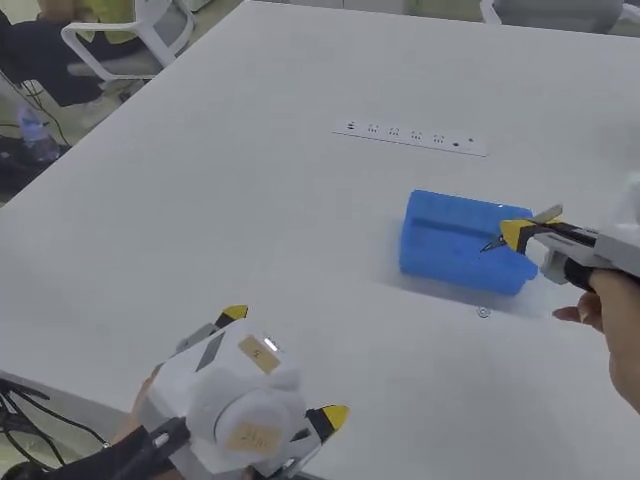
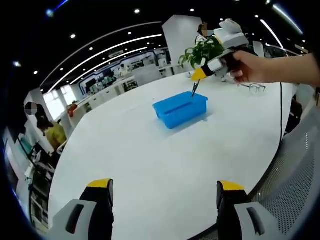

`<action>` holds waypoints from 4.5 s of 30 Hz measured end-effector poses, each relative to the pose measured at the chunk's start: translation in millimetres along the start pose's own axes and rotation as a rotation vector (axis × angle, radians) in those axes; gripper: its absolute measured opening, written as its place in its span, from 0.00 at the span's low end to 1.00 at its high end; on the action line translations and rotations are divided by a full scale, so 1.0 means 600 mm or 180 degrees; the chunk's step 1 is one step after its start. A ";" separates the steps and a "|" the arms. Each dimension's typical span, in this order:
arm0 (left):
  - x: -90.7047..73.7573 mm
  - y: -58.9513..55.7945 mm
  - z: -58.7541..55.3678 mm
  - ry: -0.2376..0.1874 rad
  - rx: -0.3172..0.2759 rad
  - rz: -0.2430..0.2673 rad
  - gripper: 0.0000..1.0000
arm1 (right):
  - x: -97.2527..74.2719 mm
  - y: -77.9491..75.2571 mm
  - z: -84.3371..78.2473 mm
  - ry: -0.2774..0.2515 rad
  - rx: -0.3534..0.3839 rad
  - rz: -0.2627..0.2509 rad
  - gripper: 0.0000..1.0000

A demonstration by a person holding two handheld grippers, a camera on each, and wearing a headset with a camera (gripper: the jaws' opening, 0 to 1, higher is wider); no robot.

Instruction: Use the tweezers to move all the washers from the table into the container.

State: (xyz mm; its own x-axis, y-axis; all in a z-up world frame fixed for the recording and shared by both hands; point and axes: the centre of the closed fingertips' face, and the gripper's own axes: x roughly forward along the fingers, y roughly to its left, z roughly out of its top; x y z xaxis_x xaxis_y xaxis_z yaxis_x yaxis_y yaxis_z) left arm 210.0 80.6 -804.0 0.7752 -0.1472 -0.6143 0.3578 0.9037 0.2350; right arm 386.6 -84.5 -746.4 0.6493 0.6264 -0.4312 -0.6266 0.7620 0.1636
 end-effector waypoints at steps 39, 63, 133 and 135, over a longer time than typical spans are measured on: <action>0.004 -0.001 -0.011 0.0114 0.0045 -0.0001 0.86 | 0.026 -0.028 -0.132 0.0651 -0.0318 -0.0197 0.03; 0.006 0.001 -0.016 0.0171 0.0071 0.0020 0.85 | -0.010 -0.017 -0.155 0.1562 -0.0522 0.0044 0.01; 0.009 0.003 -0.032 0.0347 0.0116 0.0050 0.77 | 0.035 0.003 -0.130 0.0814 -0.0055 0.0255 0.00; 0.009 0.004 -0.032 0.0344 0.0111 0.0050 0.76 | 0.030 0.014 -0.133 0.0868 -0.0096 0.0306 0.00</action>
State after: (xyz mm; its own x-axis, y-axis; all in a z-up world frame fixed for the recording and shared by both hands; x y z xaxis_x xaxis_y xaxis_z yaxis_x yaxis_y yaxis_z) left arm 204.9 89.5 -821.1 0.7210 -0.0871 -0.6875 0.3654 0.8907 0.2703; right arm 358.7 -79.9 -823.8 0.4490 0.6254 -0.6382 -0.6949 0.6934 0.1906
